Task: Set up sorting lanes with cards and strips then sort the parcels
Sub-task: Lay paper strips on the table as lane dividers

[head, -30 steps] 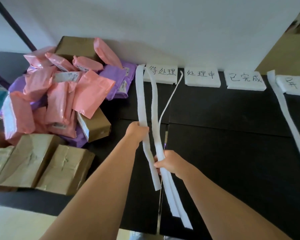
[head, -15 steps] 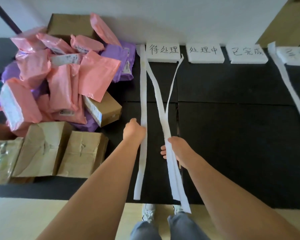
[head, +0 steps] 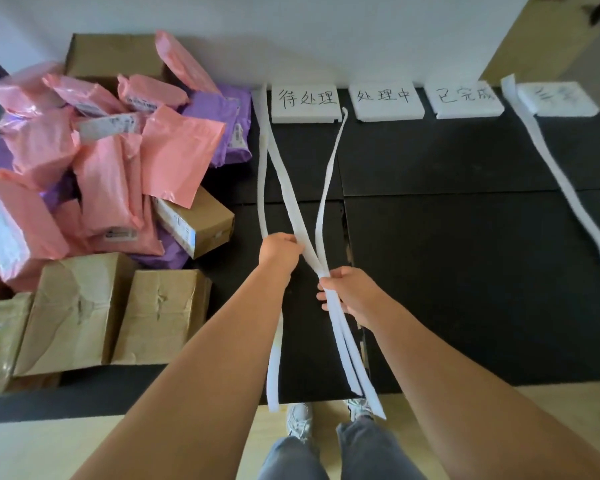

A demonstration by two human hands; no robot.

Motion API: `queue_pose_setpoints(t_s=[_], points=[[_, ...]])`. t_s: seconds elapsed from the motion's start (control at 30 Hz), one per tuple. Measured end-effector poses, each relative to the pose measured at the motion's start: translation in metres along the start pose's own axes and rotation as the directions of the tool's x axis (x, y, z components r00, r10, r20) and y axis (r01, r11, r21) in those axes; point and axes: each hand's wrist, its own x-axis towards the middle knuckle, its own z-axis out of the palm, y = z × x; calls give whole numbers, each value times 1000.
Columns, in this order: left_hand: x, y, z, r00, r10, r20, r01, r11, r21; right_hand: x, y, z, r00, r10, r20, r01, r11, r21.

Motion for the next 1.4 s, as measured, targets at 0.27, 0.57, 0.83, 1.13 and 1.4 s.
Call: queue_pose_setpoints(t_s=[0.27,0.57,0.83,1.13,1.4], points=[[1,1,-4,996,-81,29,84,987,-140,-2,-7,-7,999,26,-27,-19,972,235],[9,-3,-17,992,6,-125,16,983,180,1,-14,-17,955,63,-291,62,913,403],[-2,11,-18,979,185,-90,-151,941,302,-10,-16,-38,962,27,-273,70,939,338],[-45,57,40,932,250,261,-248,968,-43,-35,-21,-78,965,-56,-255,85,991,101],[-52,116,112,945,218,242,-158,957,-245,-33,-8,-156,970,-13,-242,-19,991,-131]])
